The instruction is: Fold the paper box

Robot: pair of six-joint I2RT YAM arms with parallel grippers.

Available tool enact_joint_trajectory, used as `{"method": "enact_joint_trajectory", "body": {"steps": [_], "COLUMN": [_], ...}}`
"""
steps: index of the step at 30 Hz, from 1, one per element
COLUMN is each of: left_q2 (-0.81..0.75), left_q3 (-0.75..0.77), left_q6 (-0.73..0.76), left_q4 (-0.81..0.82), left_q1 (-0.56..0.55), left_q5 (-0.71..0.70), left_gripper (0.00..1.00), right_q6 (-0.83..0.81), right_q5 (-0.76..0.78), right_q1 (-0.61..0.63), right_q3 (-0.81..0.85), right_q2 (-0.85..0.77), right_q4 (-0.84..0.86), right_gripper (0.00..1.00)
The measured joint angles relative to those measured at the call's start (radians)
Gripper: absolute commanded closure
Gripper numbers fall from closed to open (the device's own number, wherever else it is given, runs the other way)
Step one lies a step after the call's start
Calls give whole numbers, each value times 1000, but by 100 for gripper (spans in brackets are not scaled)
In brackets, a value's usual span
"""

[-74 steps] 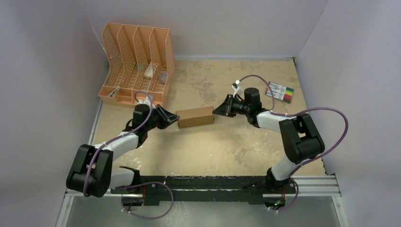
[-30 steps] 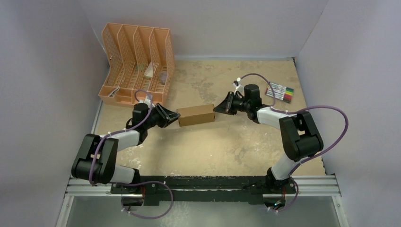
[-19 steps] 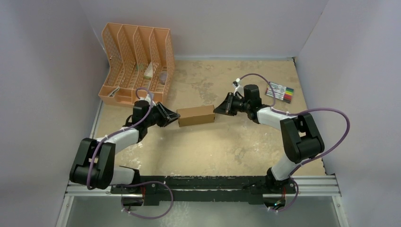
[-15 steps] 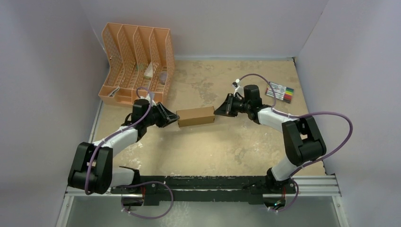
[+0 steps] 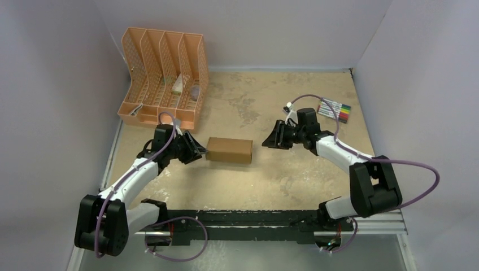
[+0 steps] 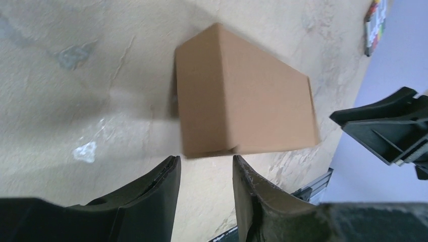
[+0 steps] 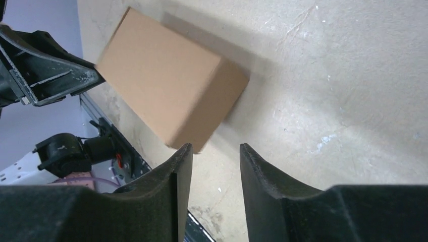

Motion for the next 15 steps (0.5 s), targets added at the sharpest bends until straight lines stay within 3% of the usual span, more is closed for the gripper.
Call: {"method": "enact_joint_trajectory", "body": {"steps": [9, 15], "left_q2": [-72, -128], "left_q3": [28, 138], "left_q6": [39, 108], "left_q4": [-157, -292], "left_q1": [1, 2], "left_q5": [-58, -254], "left_gripper": [51, 25], "right_q6": [-80, -166], "right_q5": [140, 336], "right_q1": [0, -2], "right_q3": [-3, 80], "right_q2": [-161, -215], "right_q4": [-142, -297], "right_gripper": [32, 4]}}
